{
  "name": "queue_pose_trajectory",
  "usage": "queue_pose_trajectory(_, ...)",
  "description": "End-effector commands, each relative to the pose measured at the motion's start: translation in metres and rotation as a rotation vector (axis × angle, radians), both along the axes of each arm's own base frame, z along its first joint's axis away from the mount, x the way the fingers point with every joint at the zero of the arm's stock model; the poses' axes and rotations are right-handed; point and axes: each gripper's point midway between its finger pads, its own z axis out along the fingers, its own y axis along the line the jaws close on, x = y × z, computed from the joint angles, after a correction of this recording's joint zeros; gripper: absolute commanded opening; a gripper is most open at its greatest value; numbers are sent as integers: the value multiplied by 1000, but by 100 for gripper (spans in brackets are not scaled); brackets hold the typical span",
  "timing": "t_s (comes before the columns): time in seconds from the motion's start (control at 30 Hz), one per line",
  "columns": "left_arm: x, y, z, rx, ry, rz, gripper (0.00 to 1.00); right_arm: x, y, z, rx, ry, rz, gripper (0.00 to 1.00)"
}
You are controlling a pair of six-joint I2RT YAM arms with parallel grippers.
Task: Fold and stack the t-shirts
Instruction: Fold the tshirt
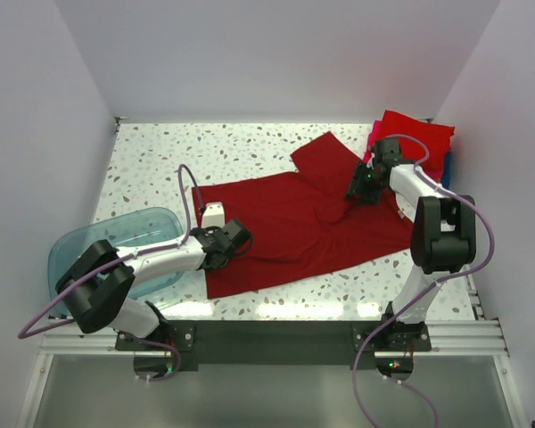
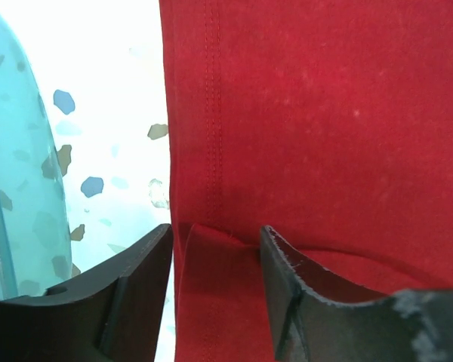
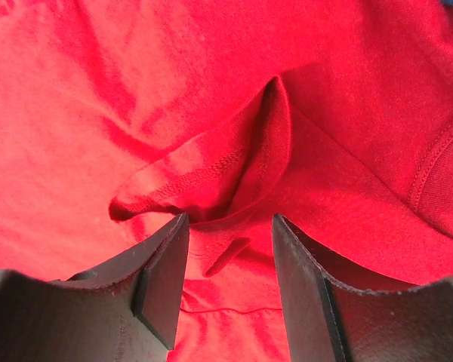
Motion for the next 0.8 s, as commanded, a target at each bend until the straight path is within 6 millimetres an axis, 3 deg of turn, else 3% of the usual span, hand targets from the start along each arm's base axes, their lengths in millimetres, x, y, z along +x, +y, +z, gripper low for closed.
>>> queue_pose_trajectory(0.0,2,1,4,-32,-26,26,51,2,5,-3,19,-11,18,51)
queue_pose_trajectory(0.17,-1,2,1,-35,-18,25,40,1,5,-5,17,-7,20,51)
queue_pose_trajectory(0.4,-7,8,-5,-25,-4,37,0,0,5,-5,12,-5,23,51)
queue_pose_trajectory(0.77,-15,27,14,-2,-34,102,0,0,4,-9,10,2,20,50)
